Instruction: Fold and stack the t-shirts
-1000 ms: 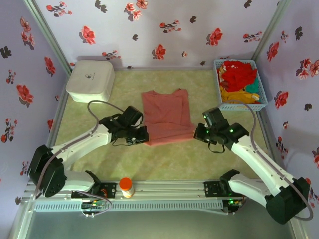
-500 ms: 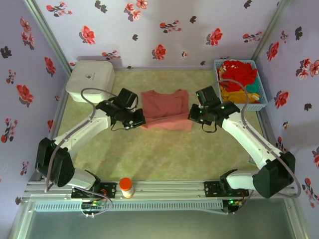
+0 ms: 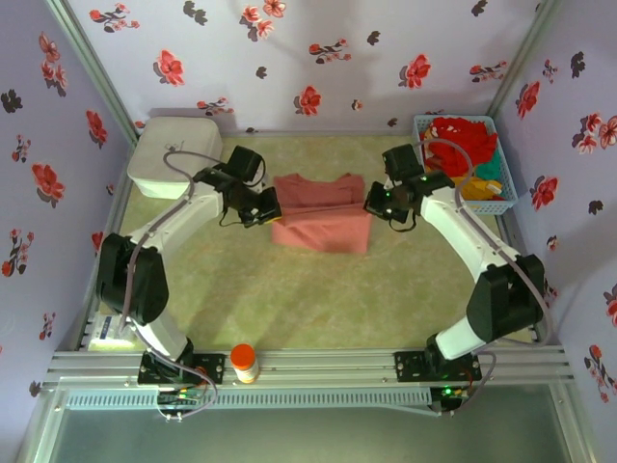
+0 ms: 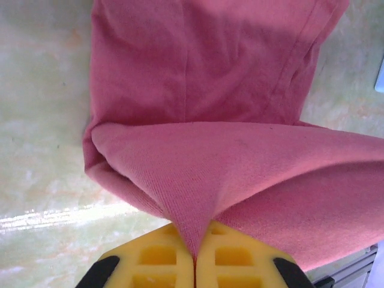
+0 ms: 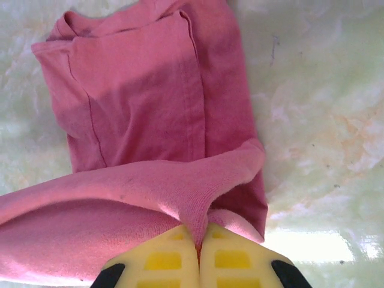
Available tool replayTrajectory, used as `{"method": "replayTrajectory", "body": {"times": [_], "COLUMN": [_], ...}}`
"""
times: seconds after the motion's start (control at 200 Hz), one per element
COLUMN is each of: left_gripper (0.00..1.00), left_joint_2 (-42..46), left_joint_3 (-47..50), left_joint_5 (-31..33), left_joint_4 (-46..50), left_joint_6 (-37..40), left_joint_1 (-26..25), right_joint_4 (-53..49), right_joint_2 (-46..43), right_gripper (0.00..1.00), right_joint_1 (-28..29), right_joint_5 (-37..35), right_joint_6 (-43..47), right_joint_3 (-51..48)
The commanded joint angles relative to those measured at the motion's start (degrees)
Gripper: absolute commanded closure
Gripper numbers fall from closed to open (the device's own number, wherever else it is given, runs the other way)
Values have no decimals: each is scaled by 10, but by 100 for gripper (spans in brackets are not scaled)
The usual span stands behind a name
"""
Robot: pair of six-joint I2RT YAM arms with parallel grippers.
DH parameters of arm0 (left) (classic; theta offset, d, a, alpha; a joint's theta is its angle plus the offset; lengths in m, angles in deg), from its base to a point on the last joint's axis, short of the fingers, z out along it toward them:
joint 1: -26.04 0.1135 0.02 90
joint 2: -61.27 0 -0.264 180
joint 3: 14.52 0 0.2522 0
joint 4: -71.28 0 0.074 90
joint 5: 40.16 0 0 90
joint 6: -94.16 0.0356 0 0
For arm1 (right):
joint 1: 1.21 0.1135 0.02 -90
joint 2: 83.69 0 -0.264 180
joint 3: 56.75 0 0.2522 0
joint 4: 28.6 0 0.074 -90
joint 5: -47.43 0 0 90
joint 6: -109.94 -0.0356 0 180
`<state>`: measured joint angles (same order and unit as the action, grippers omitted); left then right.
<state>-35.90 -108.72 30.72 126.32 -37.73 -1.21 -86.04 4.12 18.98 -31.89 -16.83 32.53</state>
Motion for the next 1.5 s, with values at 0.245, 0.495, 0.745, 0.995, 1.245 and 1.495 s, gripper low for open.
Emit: {"method": "replayTrajectory", "body": {"times": [0.245, 0.495, 0.745, 0.995, 1.245, 1.495], "left_gripper": [100, 98, 95, 74, 55, 55], "left_joint_2": [-87, -122, -163, -217, -272, -220], "left_joint_3": [-83, -110, -143, -188, -329, -241], "left_joint_5": [-33, -48, -66, -78, -107, -97], "left_joint_4": [11, -14, -19, -35, -10, -7], "left_joint_6": [46, 52, 60, 73, 95, 133], "left_joint_1": [49, 71, 81, 94, 132, 132], "right_joint_4": [22, 34, 54, 72, 95, 109], "right_joint_2": [78, 121, 160, 228, 275, 214], "right_gripper": [100, 100, 100, 91, 43, 30], "right_joint_1": [-19, -27, -37, -51, -75, -74], "right_joint_5": [33, 53, 67, 86, 102, 98], "right_joint_6": [16, 15, 11, 13, 11, 42], "right_joint_3": [65, 89, 105, 157, 219, 141]}}
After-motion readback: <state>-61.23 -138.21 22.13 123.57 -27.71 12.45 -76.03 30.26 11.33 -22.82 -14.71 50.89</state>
